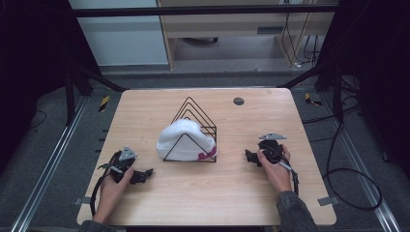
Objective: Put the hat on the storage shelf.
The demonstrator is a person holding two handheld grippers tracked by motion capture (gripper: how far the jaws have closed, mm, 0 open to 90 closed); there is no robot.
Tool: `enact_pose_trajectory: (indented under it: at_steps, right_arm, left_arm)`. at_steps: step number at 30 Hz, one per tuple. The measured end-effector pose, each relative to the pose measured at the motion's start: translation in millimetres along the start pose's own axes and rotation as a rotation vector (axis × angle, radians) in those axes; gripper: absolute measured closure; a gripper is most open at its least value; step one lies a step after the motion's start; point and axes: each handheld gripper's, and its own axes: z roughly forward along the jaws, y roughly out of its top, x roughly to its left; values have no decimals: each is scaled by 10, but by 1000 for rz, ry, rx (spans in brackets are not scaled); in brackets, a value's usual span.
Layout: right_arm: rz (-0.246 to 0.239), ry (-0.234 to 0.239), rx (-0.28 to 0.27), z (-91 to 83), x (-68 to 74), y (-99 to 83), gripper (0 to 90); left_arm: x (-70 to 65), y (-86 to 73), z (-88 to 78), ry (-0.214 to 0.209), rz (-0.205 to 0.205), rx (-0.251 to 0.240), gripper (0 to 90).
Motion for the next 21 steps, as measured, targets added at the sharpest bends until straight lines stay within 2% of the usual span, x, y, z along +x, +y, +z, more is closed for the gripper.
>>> enact_pose_trajectory:
  at_steps: [5, 8, 12, 21]
  right_arm:
    - [-9, -7, 5, 32, 7, -14, 96]
    - [4, -9, 0, 36, 28, -21, 83]
    - [-22, -39, 7, 56, 88, -27, 58]
    - [-3, -54, 5, 7, 164, -80, 60]
  left_arm:
    - [-2, -1, 2, -2, -2, -2, 0]
    - [-3, -1, 2, -3, -3, -3, 0]
    - [-1, -1, 1, -3, -1, -1, 0]
    - [-1, -1, 1, -4, -1, -1, 0]
